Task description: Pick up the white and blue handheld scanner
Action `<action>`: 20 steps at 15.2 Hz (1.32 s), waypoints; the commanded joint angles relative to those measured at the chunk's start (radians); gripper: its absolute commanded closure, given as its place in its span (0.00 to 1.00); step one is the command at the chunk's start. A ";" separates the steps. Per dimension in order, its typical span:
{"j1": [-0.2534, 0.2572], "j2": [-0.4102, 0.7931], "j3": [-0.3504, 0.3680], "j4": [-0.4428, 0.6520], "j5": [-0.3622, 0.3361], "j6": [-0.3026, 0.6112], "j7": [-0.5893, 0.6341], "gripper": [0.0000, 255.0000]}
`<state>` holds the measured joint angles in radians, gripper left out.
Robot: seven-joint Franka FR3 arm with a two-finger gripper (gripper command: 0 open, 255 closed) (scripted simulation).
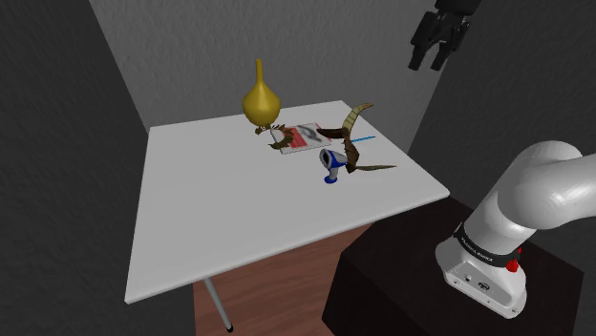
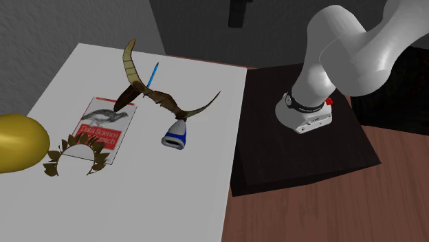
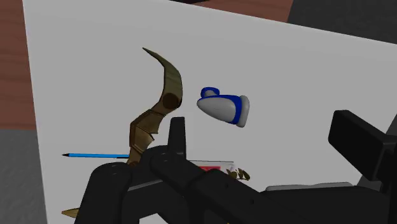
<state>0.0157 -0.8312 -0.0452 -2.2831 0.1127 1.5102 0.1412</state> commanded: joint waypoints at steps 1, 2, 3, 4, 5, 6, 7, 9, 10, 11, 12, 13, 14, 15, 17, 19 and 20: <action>0.000 0.000 0.000 0.000 0.000 0.000 0.000 0.00; 0.013 0.004 -0.015 -0.030 -0.005 0.034 -0.048 0.00; 0.026 0.009 -0.031 -0.059 -0.010 0.069 -0.095 0.00; 0.040 0.017 -0.046 -0.085 -0.014 0.104 -0.142 0.00; 0.053 0.027 -0.062 -0.110 -0.018 0.139 -0.189 0.00; 0.067 0.039 -0.078 -0.133 -0.022 0.174 -0.237 0.00; 0.081 0.053 -0.094 -0.154 -0.025 0.209 -0.284 0.00; 0.110 0.087 -0.126 -0.191 -0.029 0.280 -0.380 0.00; 0.125 0.108 -0.142 -0.207 -0.030 0.315 -0.428 0.00; 0.140 0.130 -0.158 -0.221 -0.030 0.350 -0.477 0.00; 0.156 0.155 -0.174 -0.233 -0.029 0.385 -0.526 0.00; 0.173 0.181 -0.190 -0.243 -0.028 0.420 -0.575 0.00; 0.190 0.209 -0.206 -0.251 -0.025 0.455 -0.625 0.00; 0.208 0.238 -0.223 -0.258 -0.020 0.489 -0.675 0.00; 0.247 0.302 -0.255 -0.266 -0.006 0.556 -0.778 0.00; 0.287 0.371 -0.286 -0.267 0.015 0.620 -0.884 0.00; 0.309 0.408 -0.301 -0.265 0.029 0.650 -0.939 0.00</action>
<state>0.3026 -0.4667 -0.3265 -2.5509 0.1285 2.1224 -0.7320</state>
